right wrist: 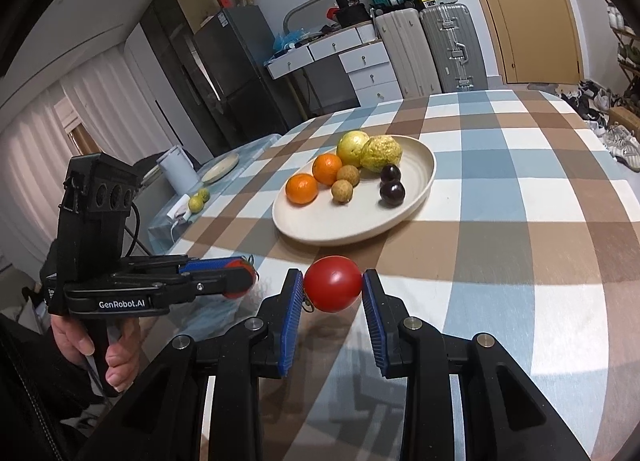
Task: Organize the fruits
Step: 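Carry both tomatoes onto the plate beside the kiwis and open both grippers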
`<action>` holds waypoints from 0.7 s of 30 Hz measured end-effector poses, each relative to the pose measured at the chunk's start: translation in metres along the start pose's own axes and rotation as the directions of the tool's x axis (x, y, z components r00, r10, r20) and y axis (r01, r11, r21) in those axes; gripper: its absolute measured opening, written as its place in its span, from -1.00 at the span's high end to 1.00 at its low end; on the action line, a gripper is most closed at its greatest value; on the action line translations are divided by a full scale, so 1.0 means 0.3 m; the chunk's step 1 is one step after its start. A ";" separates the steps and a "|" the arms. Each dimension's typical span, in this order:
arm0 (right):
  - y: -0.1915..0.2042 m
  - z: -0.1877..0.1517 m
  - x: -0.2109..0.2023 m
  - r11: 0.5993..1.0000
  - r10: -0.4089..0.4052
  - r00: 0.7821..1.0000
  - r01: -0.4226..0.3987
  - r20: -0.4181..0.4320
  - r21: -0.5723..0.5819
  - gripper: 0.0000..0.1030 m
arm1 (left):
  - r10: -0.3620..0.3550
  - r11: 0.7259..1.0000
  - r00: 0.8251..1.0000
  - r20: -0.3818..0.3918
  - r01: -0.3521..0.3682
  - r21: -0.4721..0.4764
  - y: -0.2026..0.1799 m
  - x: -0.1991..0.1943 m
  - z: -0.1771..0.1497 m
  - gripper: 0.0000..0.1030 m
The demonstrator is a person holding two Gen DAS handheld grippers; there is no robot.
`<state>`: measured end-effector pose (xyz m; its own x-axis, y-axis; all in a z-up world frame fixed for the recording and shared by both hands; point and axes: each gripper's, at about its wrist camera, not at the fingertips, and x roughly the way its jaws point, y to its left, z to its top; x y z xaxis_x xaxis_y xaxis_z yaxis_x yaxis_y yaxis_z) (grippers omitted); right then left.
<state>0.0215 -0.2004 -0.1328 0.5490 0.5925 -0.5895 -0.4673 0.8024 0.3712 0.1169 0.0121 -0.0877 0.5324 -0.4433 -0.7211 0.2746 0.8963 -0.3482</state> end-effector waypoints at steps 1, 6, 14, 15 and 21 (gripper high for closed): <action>-0.002 0.013 0.008 1.000 0.000 1.000 0.000 0.001 0.001 0.40 | 0.004 1.000 1.000 0.003 -0.004 0.001 0.004 0.003 0.015 0.53; -0.007 0.083 0.043 1.000 0.012 1.000 -0.011 0.011 -0.007 0.40 | 0.026 1.000 0.999 0.022 -0.025 -0.003 0.043 0.037 0.116 0.53; -0.029 0.206 0.129 0.999 0.023 1.000 -0.022 0.010 -0.025 0.40 | 0.056 0.998 0.998 0.029 -0.056 0.012 0.090 0.122 0.249 0.53; -0.035 0.222 0.148 0.999 0.022 1.000 -0.022 0.006 -0.025 0.40 | 0.056 0.998 0.998 0.029 -0.056 0.012 0.092 0.133 0.257 0.53; -0.059 0.278 0.230 0.999 0.024 1.000 -0.025 -0.014 -0.024 0.40 | 0.079 0.997 0.997 0.021 -0.079 0.016 0.117 0.205 0.306 0.53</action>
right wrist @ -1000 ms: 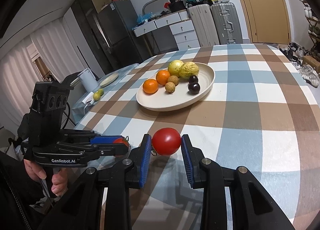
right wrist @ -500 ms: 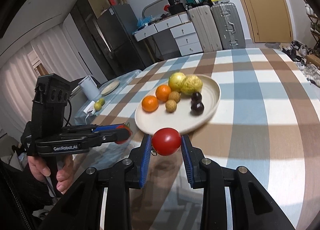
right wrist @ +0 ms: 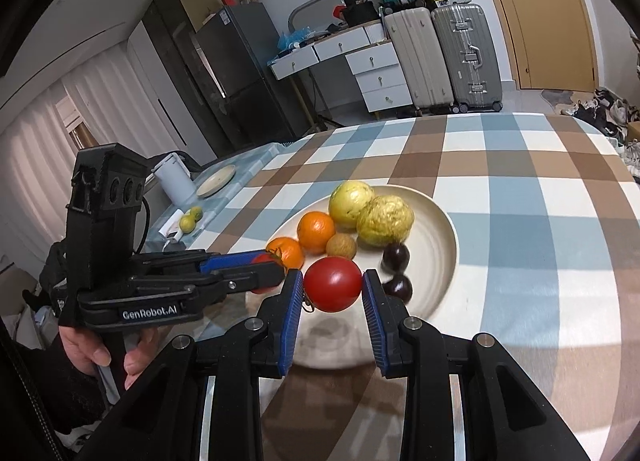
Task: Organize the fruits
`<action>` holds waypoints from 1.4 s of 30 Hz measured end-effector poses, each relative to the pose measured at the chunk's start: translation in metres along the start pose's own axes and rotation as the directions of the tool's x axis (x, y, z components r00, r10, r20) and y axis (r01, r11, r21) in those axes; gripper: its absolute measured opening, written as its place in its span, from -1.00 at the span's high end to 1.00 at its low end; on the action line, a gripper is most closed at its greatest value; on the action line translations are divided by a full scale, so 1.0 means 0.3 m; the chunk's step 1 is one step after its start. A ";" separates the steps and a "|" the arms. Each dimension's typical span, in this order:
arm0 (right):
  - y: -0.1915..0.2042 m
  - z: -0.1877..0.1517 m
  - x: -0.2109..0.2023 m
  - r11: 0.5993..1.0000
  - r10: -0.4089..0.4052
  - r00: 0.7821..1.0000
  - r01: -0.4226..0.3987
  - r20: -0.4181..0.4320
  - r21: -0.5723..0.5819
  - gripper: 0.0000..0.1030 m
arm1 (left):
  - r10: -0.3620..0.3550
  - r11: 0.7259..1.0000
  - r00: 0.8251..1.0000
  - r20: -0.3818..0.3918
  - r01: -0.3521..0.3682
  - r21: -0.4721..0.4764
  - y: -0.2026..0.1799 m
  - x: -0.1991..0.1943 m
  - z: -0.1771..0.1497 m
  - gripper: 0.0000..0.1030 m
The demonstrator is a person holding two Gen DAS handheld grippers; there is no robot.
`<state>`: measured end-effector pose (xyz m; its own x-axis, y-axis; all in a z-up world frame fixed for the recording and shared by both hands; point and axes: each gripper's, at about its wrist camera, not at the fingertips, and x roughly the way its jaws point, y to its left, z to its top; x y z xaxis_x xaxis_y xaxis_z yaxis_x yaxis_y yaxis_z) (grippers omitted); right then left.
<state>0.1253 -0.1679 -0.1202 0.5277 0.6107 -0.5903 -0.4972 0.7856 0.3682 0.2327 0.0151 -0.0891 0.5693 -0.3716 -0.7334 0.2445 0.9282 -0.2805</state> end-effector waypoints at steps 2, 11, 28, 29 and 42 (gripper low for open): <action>-0.005 0.014 0.022 1.000 0.000 1.000 0.000 -0.007 0.002 0.40 | -0.006 1.000 1.000 -0.004 0.006 0.006 0.001 0.017 0.009 0.53; -0.026 0.049 0.124 1.000 -0.026 0.998 0.026 -0.052 -0.002 0.40 | 0.007 1.000 1.000 -0.018 -0.007 0.027 0.006 0.055 0.027 0.52; -0.042 0.062 0.186 0.998 -0.047 0.995 0.050 -0.086 0.031 0.28 | 0.049 0.998 0.999 -0.004 -0.049 0.035 0.004 0.050 0.042 0.49; -0.043 0.063 0.184 0.998 -0.049 0.995 0.052 -0.081 0.033 0.13 | 0.050 0.998 0.999 0.001 -0.050 0.033 0.001 0.040 0.042 0.43; -0.025 0.057 -0.065 0.994 -0.072 0.992 0.063 0.099 0.089 -0.70 | 0.100 0.995 0.988 0.119 -0.101 0.001 -0.057 -0.168 0.018 -0.55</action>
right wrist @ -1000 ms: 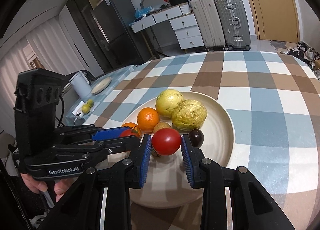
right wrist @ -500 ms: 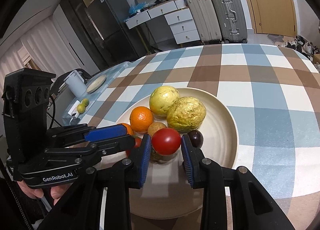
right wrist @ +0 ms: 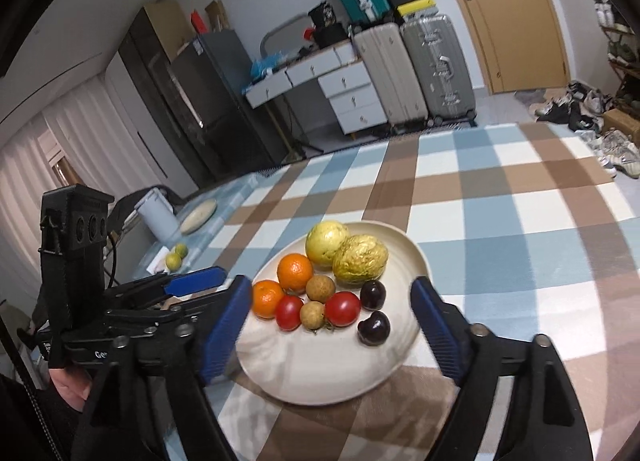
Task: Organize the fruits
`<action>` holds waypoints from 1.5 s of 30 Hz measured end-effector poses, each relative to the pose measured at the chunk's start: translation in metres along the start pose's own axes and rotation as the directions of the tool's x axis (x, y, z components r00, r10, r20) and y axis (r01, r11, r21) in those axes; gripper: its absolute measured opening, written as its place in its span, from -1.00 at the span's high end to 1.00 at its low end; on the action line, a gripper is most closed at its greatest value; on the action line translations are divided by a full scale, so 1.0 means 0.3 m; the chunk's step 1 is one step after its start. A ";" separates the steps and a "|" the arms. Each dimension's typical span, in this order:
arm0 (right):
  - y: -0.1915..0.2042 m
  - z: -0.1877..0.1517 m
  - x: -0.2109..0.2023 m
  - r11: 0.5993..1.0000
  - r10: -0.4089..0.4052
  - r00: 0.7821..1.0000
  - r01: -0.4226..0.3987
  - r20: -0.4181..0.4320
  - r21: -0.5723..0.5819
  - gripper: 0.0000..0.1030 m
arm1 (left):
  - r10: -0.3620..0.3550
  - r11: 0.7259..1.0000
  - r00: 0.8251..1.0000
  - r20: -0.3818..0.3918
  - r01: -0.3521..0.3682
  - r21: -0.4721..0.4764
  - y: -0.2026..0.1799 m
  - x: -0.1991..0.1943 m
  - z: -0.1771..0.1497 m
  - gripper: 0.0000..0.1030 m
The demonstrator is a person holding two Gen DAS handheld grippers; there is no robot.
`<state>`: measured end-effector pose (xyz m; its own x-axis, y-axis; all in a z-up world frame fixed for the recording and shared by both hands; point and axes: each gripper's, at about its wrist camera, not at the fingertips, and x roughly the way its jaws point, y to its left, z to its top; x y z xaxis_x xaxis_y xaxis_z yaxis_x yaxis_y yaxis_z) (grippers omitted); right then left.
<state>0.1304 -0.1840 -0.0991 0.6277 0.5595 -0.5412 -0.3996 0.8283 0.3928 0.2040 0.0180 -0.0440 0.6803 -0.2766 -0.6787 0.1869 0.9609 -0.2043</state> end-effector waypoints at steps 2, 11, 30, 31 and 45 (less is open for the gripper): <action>0.009 -0.004 -0.037 1.000 -0.004 1.000 0.004 0.020 -0.003 -0.76 | 0.013 1.000 1.000 0.020 -0.012 -0.006 -0.007 -0.040 -0.002 -0.58; 0.061 -0.057 -0.183 0.998 -0.062 0.993 0.065 0.102 -0.027 -0.96 | 0.092 0.995 0.986 0.136 -0.084 -0.062 -0.035 -0.219 -0.062 -0.98; 0.158 -0.138 -0.352 0.987 -0.103 0.949 0.134 0.298 -0.084 -0.99 | 0.286 0.958 0.893 0.347 -0.276 -0.078 -0.066 -0.428 -0.193 -0.98; 0.160 -0.142 -0.356 0.986 -0.109 0.947 0.142 0.302 -0.087 -0.99 | 0.286 0.958 0.886 0.365 -0.278 -0.076 -0.068 -0.439 -0.201 -0.98; 0.170 -0.214 -0.400 0.975 -0.124 0.917 0.184 0.378 -0.126 -0.99 | 0.235 0.964 0.859 0.456 -0.265 0.003 -0.076 -0.447 -0.285 -0.98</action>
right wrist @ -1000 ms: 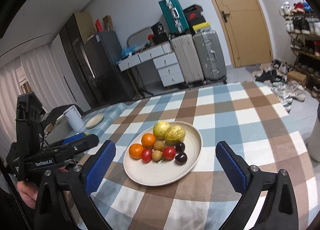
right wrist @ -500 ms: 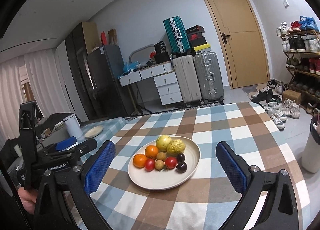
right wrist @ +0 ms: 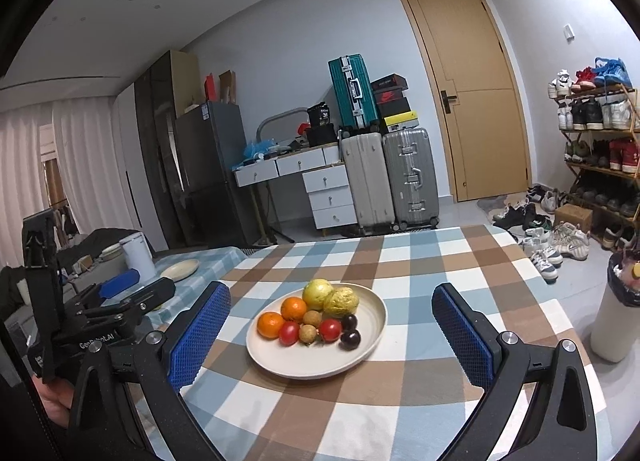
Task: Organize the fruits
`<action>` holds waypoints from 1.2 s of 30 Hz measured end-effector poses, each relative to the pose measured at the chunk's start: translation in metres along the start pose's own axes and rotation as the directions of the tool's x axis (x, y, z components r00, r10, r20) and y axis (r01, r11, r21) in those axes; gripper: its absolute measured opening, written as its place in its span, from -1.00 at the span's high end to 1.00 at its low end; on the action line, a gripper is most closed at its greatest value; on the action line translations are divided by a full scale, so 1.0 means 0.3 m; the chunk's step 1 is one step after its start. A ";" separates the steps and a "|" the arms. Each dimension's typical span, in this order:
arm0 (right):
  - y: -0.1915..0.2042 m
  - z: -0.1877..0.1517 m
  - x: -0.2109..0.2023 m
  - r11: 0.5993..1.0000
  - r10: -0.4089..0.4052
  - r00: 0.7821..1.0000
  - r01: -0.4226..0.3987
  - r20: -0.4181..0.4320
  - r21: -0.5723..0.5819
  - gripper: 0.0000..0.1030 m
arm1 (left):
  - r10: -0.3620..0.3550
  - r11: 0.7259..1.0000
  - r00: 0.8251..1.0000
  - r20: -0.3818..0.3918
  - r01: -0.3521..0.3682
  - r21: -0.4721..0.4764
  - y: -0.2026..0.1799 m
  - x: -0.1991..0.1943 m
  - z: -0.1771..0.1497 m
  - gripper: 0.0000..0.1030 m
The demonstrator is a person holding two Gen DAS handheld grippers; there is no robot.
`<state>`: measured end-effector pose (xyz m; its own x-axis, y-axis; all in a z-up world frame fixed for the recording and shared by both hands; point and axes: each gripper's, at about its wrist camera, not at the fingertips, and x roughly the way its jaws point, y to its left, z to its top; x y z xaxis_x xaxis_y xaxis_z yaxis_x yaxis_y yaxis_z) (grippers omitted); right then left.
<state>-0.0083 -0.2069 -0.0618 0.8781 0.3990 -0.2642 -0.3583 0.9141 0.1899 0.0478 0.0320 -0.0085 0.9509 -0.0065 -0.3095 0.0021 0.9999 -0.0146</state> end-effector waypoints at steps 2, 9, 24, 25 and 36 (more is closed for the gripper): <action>0.005 -0.015 0.000 1.000 -0.011 1.000 0.011 0.001 -0.023 -0.99 | 0.005 1.000 1.000 -0.002 -0.005 0.015 0.000 0.011 -0.021 -0.98; 0.010 -0.068 0.016 0.997 -0.032 0.999 0.032 0.010 -0.076 -0.99 | 0.022 1.000 1.000 -0.015 -0.022 0.001 0.026 0.069 -0.102 -0.98; -0.011 -0.134 0.091 0.990 -0.077 0.996 0.072 -0.039 -0.124 -0.99 | 0.007 1.000 1.000 -0.017 -0.007 -0.005 0.043 0.124 -0.161 -0.98; -0.005 -0.136 0.094 0.988 -0.079 0.996 0.073 -0.040 -0.135 -0.99 | 0.010 1.000 1.000 -0.003 -0.010 0.013 0.031 0.119 -0.163 -0.98; 0.040 -0.146 0.093 0.977 -0.076 0.996 0.067 -0.035 -0.202 -1.00 | 0.002 1.000 1.000 -0.002 -0.002 0.009 0.030 0.118 -0.162 -0.98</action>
<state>-0.0019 -0.1815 -0.1084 0.8910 0.3306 -0.3110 -0.3549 0.9346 -0.0233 0.0665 0.0402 -0.0659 0.9502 -0.0046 -0.3115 0.0030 1.0000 -0.0058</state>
